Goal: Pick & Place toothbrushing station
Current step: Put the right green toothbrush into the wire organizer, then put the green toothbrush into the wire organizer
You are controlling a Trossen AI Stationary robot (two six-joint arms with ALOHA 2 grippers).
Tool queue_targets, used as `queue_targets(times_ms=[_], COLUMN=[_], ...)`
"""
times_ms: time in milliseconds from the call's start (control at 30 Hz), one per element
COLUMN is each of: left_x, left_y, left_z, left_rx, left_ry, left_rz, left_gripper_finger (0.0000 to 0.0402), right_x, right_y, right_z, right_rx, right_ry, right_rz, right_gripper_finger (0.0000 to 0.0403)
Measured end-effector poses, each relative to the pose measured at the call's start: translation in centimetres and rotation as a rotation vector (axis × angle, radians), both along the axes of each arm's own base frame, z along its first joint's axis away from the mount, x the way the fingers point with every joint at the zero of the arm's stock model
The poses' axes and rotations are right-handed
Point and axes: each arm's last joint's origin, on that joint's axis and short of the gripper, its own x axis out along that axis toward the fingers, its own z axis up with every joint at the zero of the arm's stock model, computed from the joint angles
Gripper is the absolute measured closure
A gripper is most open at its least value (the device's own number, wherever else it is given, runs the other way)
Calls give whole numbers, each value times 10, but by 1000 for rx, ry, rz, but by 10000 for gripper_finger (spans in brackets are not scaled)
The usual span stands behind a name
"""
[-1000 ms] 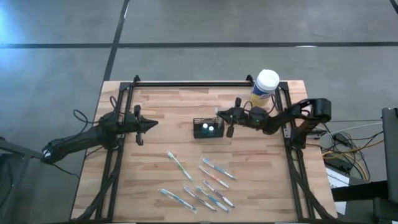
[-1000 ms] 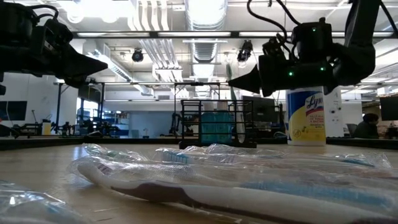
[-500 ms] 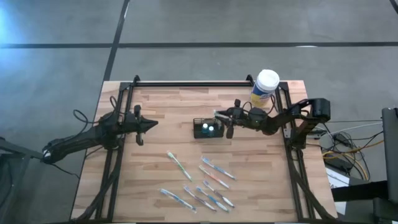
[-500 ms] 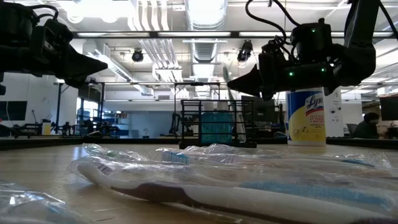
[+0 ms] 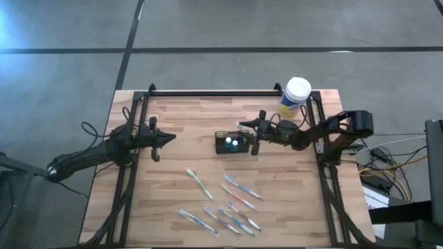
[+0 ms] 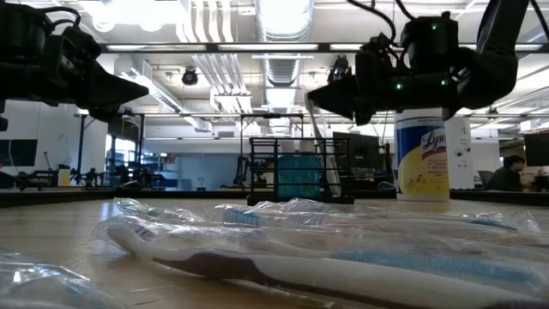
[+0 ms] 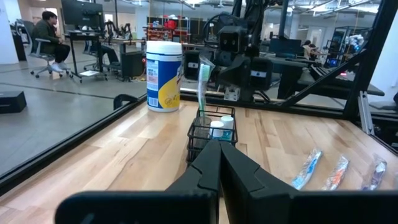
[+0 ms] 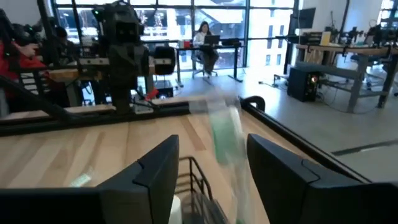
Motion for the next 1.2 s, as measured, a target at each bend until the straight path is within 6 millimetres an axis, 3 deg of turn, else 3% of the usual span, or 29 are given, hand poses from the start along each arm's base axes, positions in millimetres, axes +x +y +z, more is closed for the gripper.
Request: queue_targets(times_ms=[533, 700, 833, 1200], left_x=[0, 0, 0, 0], left_y=[0, 0, 1, 1], left_z=[0, -1, -1, -1], left_rx=[-11, -5, -5, -7], left_ry=[2, 6, 10, 14], left_rz=[1, 1, 20, 31], left_gripper_finger=[394, 394, 394, 394], right_x=[1, 10, 34, 132], right_y=[40, 57, 72, 93], right_z=[78, 92, 94, 91], right_rx=[-69, -42, 1, 66], right_ry=[182, 237, 385, 789], right_rz=[78, 143, 184, 207], right_gripper_finger=[219, 232, 246, 280])
